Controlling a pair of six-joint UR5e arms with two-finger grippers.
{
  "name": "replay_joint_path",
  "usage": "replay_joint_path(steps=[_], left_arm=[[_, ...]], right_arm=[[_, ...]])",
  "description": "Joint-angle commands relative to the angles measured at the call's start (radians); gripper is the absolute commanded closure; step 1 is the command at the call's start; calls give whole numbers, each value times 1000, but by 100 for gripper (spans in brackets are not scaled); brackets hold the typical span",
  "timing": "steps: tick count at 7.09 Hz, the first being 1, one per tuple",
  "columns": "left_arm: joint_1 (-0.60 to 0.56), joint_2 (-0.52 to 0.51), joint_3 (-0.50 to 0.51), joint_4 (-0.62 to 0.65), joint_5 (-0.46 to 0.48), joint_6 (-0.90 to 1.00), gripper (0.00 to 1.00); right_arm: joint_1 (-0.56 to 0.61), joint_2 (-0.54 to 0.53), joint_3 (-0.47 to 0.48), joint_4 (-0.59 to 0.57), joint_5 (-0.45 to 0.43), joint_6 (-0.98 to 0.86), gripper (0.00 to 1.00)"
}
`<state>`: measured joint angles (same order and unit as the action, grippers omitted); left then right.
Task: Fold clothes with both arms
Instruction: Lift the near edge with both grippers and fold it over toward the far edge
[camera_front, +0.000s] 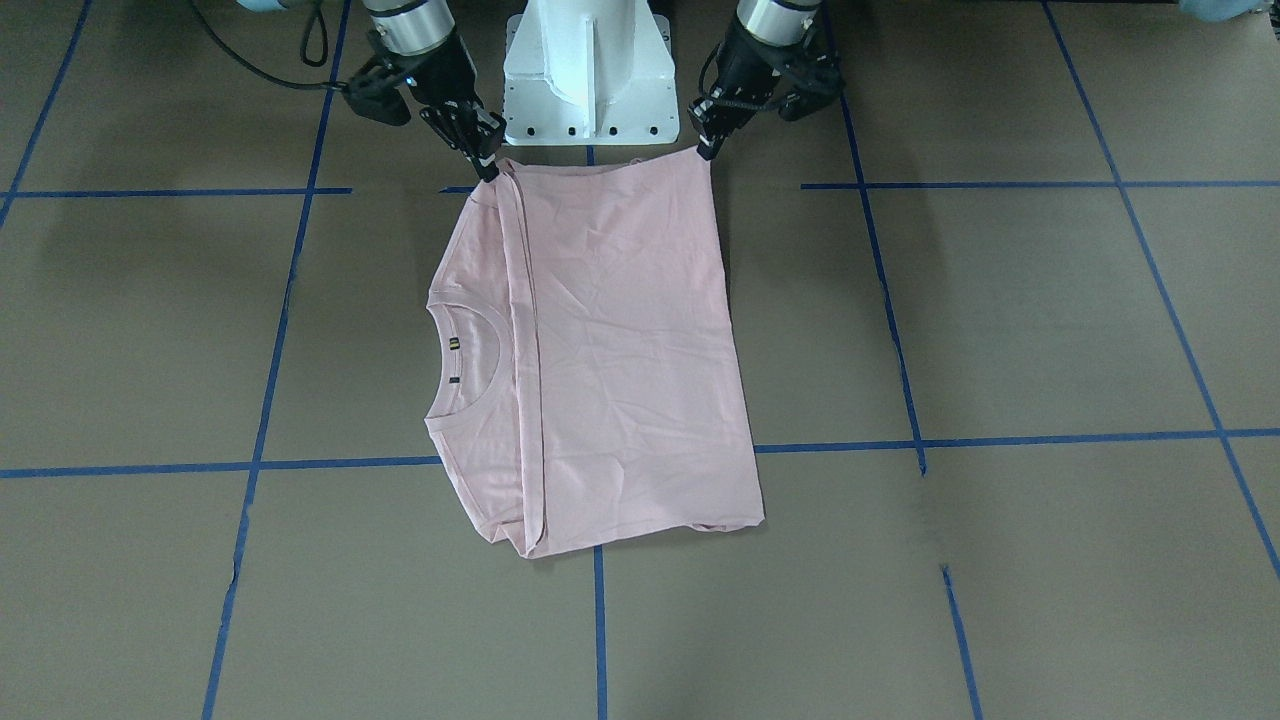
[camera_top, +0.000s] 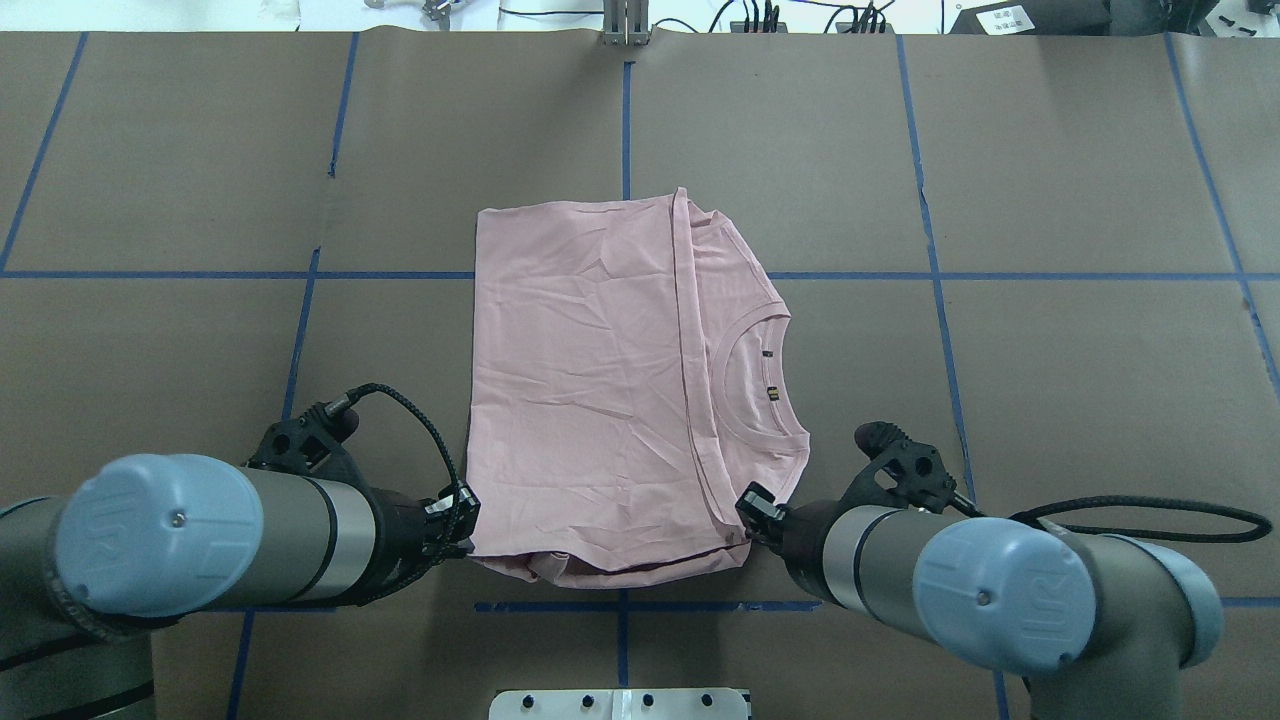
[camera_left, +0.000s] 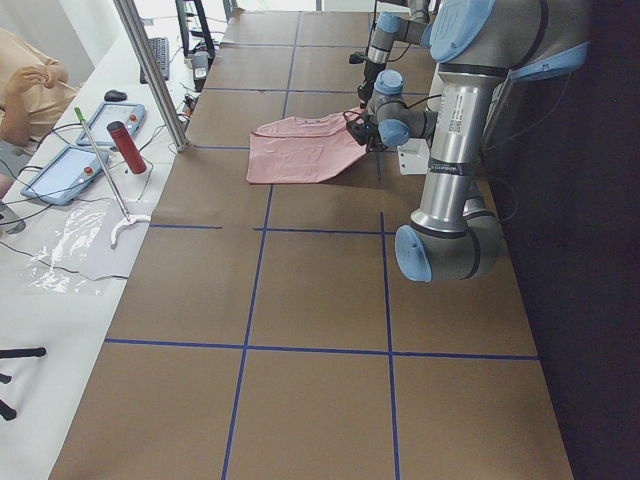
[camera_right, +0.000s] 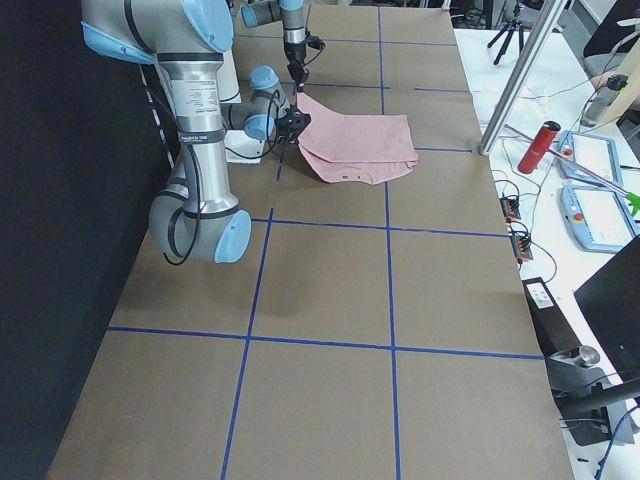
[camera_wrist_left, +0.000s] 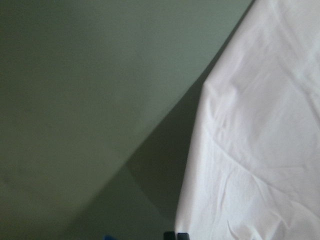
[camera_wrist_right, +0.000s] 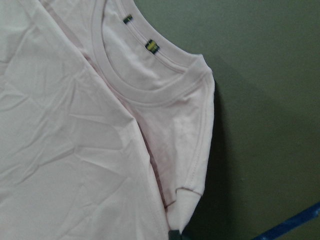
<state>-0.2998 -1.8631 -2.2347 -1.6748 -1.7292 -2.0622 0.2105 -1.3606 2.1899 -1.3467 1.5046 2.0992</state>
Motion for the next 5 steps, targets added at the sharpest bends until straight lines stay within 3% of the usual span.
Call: replay_joint_path(steps=[1, 2, 4, 5], left_arm=[[-138, -142, 82, 59, -20, 81, 100], [-207, -180, 166, 50, -21, 146, 100], [-306, -212, 286, 14, -21, 279, 100], [-321, -223, 376, -58, -18, 298, 100]], right_arm=[[134, 123, -78, -52, 11, -141, 100], [217, 229, -160, -133, 49, -165, 100], [350, 358, -321, -129, 165, -205, 100], [381, 420, -416, -129, 180, -217, 100]])
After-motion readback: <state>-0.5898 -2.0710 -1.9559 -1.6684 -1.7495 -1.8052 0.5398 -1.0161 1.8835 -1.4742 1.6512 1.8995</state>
